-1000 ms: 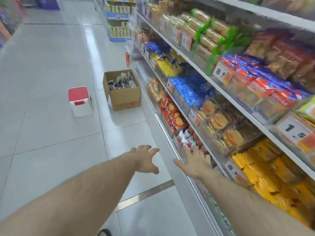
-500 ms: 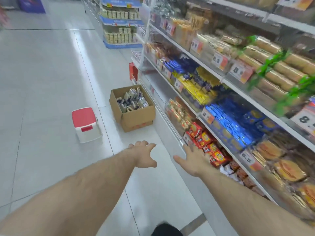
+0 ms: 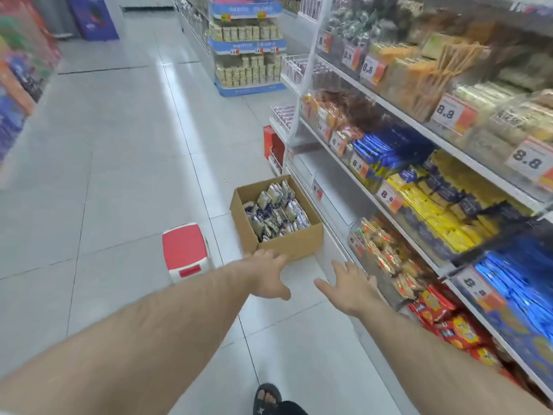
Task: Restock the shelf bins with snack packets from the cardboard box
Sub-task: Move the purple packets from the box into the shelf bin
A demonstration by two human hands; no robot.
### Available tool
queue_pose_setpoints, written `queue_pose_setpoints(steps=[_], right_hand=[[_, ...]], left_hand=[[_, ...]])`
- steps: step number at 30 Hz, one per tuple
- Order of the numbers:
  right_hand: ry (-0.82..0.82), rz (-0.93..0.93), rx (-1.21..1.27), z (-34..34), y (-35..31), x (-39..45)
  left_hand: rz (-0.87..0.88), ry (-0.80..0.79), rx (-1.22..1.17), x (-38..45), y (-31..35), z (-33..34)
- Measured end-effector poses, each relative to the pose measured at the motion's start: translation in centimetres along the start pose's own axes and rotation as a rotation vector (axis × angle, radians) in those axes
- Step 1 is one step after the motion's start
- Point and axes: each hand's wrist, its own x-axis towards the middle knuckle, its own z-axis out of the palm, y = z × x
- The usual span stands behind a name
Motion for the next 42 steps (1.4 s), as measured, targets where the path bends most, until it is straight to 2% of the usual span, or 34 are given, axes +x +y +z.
queue_pose_setpoints(steps=[3, 8, 16, 22, 26, 31, 42], right_hand=[[-0.009, 0.0, 0.014, -2.5, -3.1, 4.6], [0.01, 0.022, 0.049, -4.9, -7.8, 11.3], [0.057, 0.204, 0.13, -7.2, -14.8, 20.3], [0.075, 0.352, 0.256, -7.7, -18.5, 25.5], [0.115, 0.416, 0.336, -7.8, -18.6, 29.2], [0.119, 0.479, 0.44, -8.1, -15.9, 35.1], [0.114, 0.618, 0.647, -9.8, -10.5, 44.4]], left_hand=[[-0.016, 0.02, 0.003, 4.0, -3.9, -3.5], [0.052, 0.005, 0.009, 10.1, -8.8, -7.3], [0.236, -0.028, 0.035, 19.1, -19.2, -14.0], [0.339, -0.09, 0.153, 25.5, -24.8, -18.4], [0.396, -0.171, 0.231, 30.3, -25.2, -20.1], [0.384, -0.223, 0.303, 37.8, -23.1, -22.2], [0.413, -0.322, 0.284, 48.7, -16.4, -26.8]])
